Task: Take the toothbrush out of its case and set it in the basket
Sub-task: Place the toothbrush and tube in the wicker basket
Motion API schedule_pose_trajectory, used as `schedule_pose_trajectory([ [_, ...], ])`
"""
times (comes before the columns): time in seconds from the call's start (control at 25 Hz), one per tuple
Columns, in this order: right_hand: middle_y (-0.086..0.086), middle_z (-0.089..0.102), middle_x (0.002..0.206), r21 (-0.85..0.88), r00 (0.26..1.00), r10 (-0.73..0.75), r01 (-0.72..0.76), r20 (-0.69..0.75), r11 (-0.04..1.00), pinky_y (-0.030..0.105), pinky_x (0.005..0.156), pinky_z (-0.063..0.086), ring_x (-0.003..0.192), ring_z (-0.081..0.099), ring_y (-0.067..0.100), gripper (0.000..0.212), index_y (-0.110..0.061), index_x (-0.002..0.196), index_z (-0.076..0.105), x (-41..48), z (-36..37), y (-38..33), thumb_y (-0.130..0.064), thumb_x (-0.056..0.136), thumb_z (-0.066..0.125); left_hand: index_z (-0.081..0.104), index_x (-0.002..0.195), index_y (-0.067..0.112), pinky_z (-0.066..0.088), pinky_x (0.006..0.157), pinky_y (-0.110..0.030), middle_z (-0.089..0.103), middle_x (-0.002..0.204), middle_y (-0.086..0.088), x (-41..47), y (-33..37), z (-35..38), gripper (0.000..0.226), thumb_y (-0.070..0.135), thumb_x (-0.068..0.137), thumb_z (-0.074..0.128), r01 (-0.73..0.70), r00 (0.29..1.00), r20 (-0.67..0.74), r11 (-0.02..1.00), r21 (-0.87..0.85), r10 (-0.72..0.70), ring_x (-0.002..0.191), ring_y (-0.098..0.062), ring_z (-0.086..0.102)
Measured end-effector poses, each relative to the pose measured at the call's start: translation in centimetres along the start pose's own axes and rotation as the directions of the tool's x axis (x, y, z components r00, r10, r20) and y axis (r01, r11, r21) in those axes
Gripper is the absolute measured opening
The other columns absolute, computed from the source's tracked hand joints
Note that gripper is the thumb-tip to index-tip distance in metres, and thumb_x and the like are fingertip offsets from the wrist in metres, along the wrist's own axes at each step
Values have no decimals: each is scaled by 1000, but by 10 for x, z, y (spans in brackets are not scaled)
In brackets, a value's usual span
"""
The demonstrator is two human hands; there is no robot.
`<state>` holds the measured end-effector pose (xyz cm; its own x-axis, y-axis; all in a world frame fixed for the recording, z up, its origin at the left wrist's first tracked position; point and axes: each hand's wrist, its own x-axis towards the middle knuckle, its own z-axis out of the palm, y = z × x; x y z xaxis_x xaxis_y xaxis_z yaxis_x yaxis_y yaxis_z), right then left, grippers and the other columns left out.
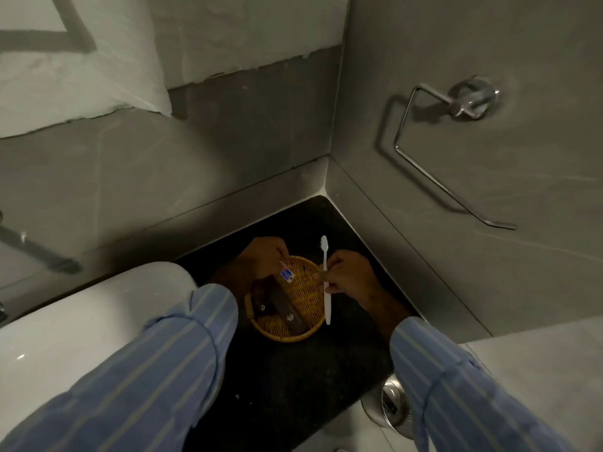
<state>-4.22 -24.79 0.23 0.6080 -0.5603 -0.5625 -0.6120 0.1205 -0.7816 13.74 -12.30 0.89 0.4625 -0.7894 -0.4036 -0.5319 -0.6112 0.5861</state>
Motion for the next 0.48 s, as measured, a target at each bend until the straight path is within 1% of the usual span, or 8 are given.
schedule_pose_trajectory([
  [0.08,15,73,95,-88,999,-9,5,-48,996,38,69,64,83,75,26,21,-2,100,68,15,8,6,-12,83,76,69,108,0,57,90,-43,71,113,-20,17,-2,3,31,0,77,76,-1,999,52,997,80,-4,104,-34,68],
  [0.16,18,72,90,-186,999,-29,20,-46,982,40,73,62,74,71,19,13,-4,94,71,27,15,10,-15,87,70,68,109,0,57,89,-42,70,114,-20,32,-5,7,35,1,75,79,11,993,116,993,115,-24,104,-34,68],
  [0.24,12,70,85,-245,999,-32,24,-29,969,39,72,60,71,67,15,5,-12,88,67,35,20,8,-17,87,68,68,110,2,56,90,-41,69,116,-19,43,-8,11,36,3,75,80,3,986,164,990,140,-26,105,-34,67],
  [0.28,5,68,83,-261,999,-33,26,-24,965,35,68,60,72,66,13,7,-20,86,62,39,22,5,-17,87,68,68,109,3,56,92,-41,69,117,-17,47,-10,12,37,5,75,81,-8,984,179,988,155,-20,106,-32,66],
  [0.32,1,65,84,-279,999,-36,29,-18,960,31,66,59,74,67,13,15,-25,87,56,44,24,2,-17,87,69,69,108,4,56,92,-40,68,116,-14,51,-12,14,38,8,73,83,-16,983,184,986,168,-15,106,-29,66],
  [0.36,0,65,87,-302,999,-39,33,-14,953,29,66,58,76,68,13,21,-27,88,53,48,26,-1,-15,87,70,70,107,6,56,92,-40,68,115,-11,52,-14,15,40,11,71,86,-10,983,181,985,171,-22,105,-27,65],
  [0.4,2,67,92,-331,999,-37,31,-11,943,30,69,60,79,69,14,22,-26,88,53,52,28,-2,-14,87,71,70,106,7,56,91,-38,68,114,-9,54,-17,15,42,13,69,87,6,985,171,986,166,-35,104,-26,66],
  [0.48,8,72,98,-341,999,-24,14,-26,940,35,79,62,84,73,17,15,-20,87,62,62,34,-5,-13,84,75,69,105,8,56,87,-36,69,112,-9,56,-22,15,42,15,68,88,31,989,141,988,150,-52,102,-25,66],
])
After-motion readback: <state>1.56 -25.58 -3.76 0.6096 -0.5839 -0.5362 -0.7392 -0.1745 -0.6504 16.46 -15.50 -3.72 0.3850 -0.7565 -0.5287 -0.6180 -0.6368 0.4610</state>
